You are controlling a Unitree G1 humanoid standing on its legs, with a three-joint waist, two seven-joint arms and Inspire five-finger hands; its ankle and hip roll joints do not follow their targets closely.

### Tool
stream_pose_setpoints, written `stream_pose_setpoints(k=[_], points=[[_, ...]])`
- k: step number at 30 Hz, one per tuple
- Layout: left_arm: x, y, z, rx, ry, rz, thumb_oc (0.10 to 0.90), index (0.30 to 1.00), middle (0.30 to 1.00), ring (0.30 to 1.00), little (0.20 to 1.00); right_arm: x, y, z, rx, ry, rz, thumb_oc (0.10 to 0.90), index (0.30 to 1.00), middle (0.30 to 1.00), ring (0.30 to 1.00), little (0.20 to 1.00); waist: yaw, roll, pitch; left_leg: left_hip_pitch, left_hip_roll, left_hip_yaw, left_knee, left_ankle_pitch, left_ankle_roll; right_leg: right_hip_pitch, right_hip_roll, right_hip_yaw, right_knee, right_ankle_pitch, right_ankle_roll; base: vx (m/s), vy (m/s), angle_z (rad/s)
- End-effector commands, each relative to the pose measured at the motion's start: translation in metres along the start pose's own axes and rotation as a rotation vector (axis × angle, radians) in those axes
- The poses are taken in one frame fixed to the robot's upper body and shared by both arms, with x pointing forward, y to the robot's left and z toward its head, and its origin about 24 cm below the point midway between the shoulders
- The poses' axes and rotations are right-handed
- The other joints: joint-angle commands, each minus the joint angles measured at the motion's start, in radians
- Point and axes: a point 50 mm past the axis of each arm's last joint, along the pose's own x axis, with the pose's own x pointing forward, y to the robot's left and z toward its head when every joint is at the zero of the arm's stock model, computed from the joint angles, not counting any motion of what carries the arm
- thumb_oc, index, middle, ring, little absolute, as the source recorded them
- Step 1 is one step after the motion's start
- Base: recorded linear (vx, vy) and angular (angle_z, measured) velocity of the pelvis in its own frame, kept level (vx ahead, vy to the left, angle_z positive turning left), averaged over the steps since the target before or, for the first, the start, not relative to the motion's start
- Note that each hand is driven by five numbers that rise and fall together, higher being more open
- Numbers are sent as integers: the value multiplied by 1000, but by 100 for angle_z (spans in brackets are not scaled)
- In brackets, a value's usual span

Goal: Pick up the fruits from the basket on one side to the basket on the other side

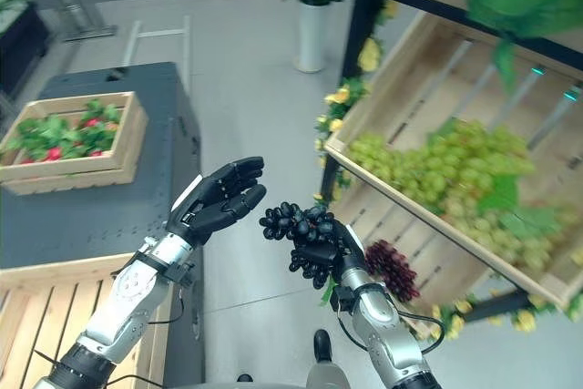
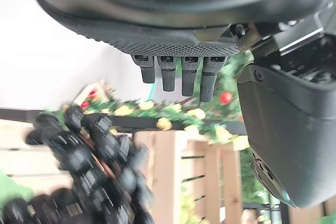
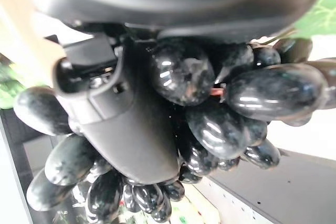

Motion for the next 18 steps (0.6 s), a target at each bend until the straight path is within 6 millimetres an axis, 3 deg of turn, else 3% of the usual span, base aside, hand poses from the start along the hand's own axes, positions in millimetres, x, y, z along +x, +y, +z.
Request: stream_pose_setpoints(k=[1, 5, 8, 11, 13, 18], points=[[22, 0, 59, -45, -315, -30, 800, 900, 900, 900, 900, 11, 19, 66, 51, -351, 209, 400, 300, 300, 300, 300, 52, 40, 3, -77, -4, -86, 48, -27, -19, 30, -88, -71, 208, -75, 11, -88, -254, -20], [19, 0, 58, -81, -326, -17, 800, 900, 900, 900, 900, 15, 19, 58, 51, -331, 225, 400, 300, 300, 300, 300, 91, 31, 2, -99, 29, -106, 57, -19, -23, 91, -114, -107, 156, -117, -6, -57, -278, -16], [23, -2, 64, -92, -371, 40, 800, 900, 900, 900, 900, 24, 23, 60, 54, -316, 242, 400, 300, 300, 300, 300, 111, 6, 8, -108, 80, -122, 20, 18, -66, 147, -68, -137, 40, -153, 9, -118, -433, 1], [28, -1, 73, -96, -419, 57, 800, 900, 900, 900, 900, 31, 23, 71, 23, -335, 250, 400, 300, 300, 300, 300, 114, 5, 36, -131, 102, -129, 16, 39, -82, 122, -39, -148, 68, -179, -4, -249, -258, -36], [37, -1, 92, -79, -531, 104, 800, 900, 900, 900, 900, 38, 25, 87, -7, -374, 258, 400, 300, 300, 300, 300, 108, 3, 96, -171, 117, -151, 18, 67, -106, 86, 6, -174, 115, -218, -38, -320, -203, -8], [38, -1, 101, -75, -617, 169, 800, 900, 900, 900, 900, 43, 19, 96, 9, -404, 219, 400, 300, 300, 300, 300, 109, 6, 152, -217, 114, -185, 53, 73, -125, 51, 33, -213, 166, -253, -76, -140, -70, 0]])
